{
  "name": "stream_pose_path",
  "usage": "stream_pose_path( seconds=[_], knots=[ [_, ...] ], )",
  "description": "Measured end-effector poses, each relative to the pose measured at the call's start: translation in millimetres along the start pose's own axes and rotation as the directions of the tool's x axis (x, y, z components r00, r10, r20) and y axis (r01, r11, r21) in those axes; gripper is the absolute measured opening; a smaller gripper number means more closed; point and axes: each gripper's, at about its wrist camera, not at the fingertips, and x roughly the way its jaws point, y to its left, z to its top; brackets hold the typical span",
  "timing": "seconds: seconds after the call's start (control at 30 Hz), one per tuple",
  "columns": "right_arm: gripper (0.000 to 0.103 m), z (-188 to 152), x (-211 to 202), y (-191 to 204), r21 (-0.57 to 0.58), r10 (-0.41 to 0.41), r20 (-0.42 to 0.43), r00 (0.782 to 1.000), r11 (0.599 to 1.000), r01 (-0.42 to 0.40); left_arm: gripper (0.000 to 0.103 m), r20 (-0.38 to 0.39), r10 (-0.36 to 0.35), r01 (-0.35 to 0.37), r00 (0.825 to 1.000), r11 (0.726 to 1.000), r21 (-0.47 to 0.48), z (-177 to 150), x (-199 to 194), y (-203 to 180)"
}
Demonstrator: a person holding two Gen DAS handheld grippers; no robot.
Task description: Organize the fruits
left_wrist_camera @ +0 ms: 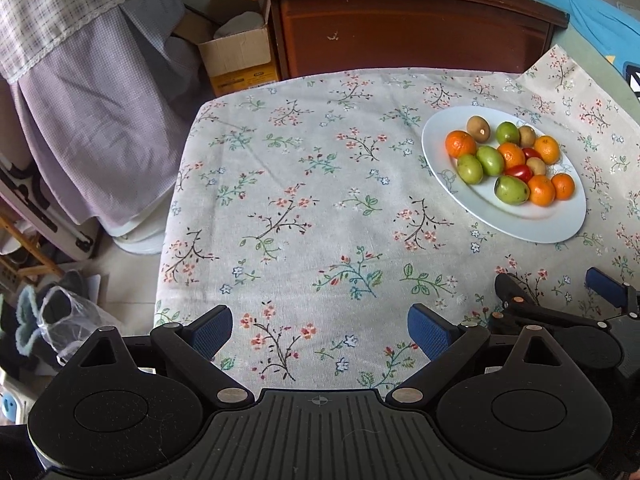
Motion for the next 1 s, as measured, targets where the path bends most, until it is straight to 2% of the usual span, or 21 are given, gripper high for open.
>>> stream_pose_path(
  seconds=[0.57,1.0],
  knots=[
    [0.102,1,3,3,0.002,0.003,0.004,1.0,1.0,-0.003,0.096,-0.026,-0.009,0.008,1.0,1.0,-0.029,-2,8,6],
    [0.102,0,2,3,0.001,0.002,0.006,1.0,1.0,-0.002,0.096,-0.066,0.011,-0.013,0.998,0.999,-0.029,-5,25,5]
  ],
)
